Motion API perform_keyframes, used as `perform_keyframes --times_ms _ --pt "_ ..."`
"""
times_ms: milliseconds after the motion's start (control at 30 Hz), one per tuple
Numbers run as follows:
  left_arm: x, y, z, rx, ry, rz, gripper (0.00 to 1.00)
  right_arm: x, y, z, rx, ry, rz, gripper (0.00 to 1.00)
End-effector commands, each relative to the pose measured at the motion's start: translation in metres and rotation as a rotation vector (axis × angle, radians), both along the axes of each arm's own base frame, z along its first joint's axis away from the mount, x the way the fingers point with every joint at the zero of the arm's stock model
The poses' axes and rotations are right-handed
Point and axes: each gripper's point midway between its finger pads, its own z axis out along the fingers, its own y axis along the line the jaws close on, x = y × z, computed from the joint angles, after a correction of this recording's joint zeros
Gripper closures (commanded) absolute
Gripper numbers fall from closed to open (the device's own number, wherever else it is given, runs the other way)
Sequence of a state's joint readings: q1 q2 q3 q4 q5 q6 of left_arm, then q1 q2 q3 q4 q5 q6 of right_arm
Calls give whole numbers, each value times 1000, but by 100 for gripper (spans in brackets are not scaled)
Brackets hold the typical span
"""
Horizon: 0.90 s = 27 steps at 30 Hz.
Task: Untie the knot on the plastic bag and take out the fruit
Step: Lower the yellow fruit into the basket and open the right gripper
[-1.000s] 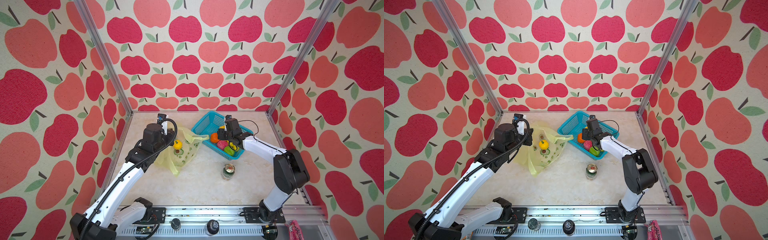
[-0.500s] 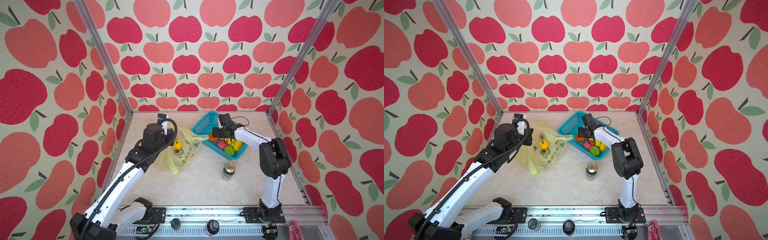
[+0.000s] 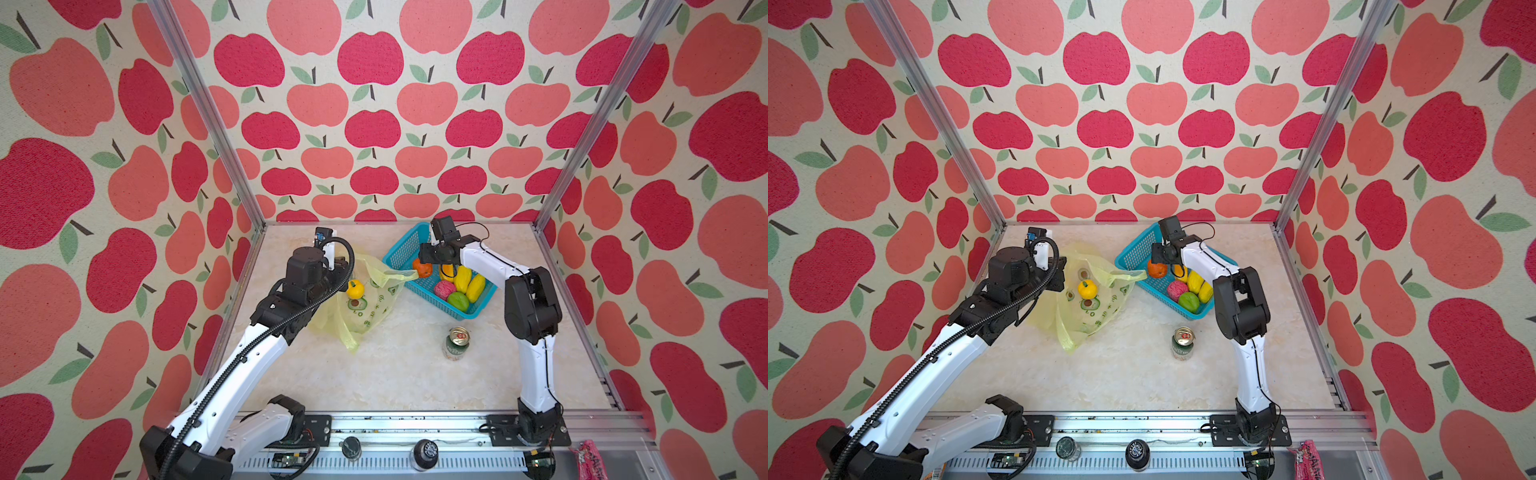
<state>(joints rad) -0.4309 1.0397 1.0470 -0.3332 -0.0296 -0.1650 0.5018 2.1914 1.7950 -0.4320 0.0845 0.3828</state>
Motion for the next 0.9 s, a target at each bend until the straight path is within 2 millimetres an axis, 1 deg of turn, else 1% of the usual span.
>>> perform_keyframes --times_ms 0,67,133,233,333,467,600,667,767,867 --pt "-7 3 14 -8 -33 2 100 5 -10 -27 -81 66 0 55" --pt "-7 3 15 -7 -36 3 100 12 -9 -37 -94 82 -1 55" --pt "-5 2 14 -4 -34 1 100 14 -12 -48 -116 105 -4 55" --pt "-2 0 12 0 -30 -2 100 15 -19 -62 -135 130 -14 50" --pt "2 -2 8 10 -16 -7 100 16 -22 -66 -132 140 -17 44" --pt "4 -3 6 16 -9 -8 100 16 -22 -63 -130 134 -14 36" --pt "4 -3 7 14 -14 -8 100 14 -21 -52 -114 115 -8 25" --pt "3 -3 7 14 -14 -8 100 12 -22 -43 -105 95 -7 22" --pt "3 -3 7 12 -16 -9 100 8 -25 -23 -89 53 -18 20" --pt "3 -3 7 13 -13 -10 100 2 -33 7 -69 -14 -43 18"
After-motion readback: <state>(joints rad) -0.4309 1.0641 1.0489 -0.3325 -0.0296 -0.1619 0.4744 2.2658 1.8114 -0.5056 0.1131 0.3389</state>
